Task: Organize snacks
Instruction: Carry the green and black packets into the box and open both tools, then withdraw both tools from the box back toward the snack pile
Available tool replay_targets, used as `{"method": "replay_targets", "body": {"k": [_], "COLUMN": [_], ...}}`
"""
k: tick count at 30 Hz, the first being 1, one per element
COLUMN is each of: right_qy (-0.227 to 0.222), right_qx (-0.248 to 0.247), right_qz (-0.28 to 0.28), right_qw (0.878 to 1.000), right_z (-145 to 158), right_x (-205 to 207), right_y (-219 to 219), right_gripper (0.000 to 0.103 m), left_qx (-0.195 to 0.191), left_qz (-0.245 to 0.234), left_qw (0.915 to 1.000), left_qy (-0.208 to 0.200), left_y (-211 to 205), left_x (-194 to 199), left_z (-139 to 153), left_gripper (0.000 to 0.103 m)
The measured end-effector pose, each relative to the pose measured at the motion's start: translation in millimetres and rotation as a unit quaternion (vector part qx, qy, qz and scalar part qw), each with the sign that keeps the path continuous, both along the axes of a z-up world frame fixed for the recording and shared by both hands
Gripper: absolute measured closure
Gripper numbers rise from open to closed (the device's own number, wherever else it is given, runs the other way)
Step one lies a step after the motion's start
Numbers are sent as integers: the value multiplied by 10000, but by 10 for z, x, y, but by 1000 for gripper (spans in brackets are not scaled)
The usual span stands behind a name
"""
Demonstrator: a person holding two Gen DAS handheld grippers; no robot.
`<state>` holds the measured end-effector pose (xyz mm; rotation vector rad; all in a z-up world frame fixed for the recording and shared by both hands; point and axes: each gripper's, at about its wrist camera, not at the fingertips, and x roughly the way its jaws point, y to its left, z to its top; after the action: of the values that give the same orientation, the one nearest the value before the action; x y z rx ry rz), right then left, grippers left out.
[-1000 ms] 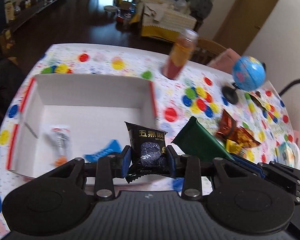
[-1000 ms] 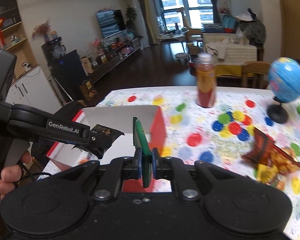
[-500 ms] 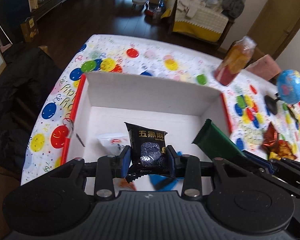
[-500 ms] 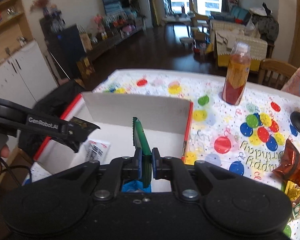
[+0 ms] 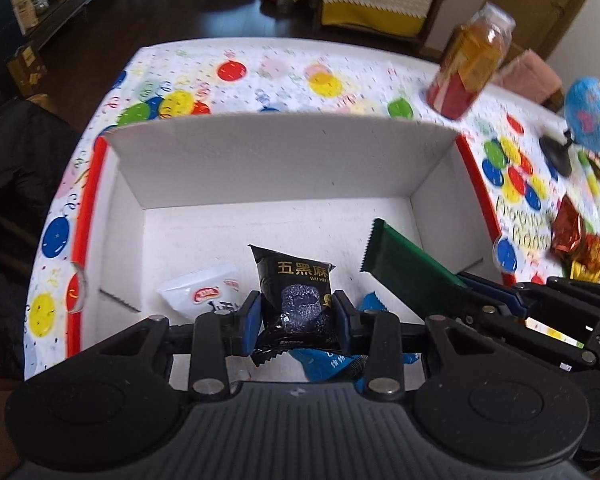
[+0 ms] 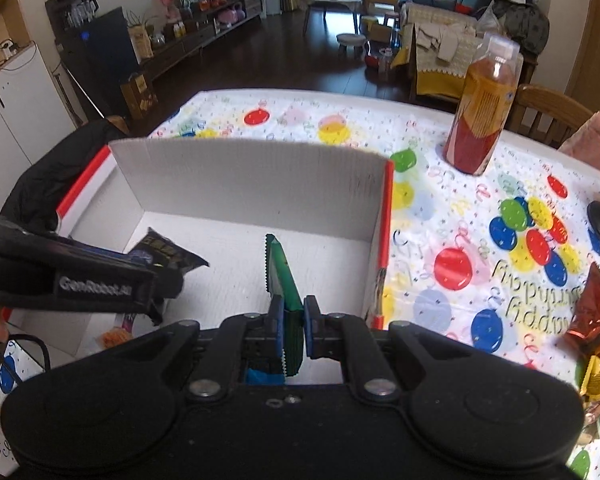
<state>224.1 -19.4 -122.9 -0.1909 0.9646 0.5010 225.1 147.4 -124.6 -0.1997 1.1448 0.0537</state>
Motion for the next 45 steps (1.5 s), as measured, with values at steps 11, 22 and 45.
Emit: {"method": "replay_targets", "body": {"k": [11, 22, 45], "right_qy": [299, 344, -124], "right_qx": [-128, -49, 502], "right_qz": [26, 22, 39], "right_qw": [9995, 9994, 9987], "right_z": [-128, -22, 595], "right_x": [-18, -135, -652], "right_y": [42, -19, -439], "right_gripper": [91, 77, 11], "left_qx": [114, 68, 16], "left_qz": [126, 257, 227], "left_qw": [9989, 9994, 9981], "left_qy": [429, 235, -564], "left_y": [42, 57, -136], "left_x": [71, -80, -720], "left_z": [-157, 2, 586], "left_gripper": [66, 50, 31]}}
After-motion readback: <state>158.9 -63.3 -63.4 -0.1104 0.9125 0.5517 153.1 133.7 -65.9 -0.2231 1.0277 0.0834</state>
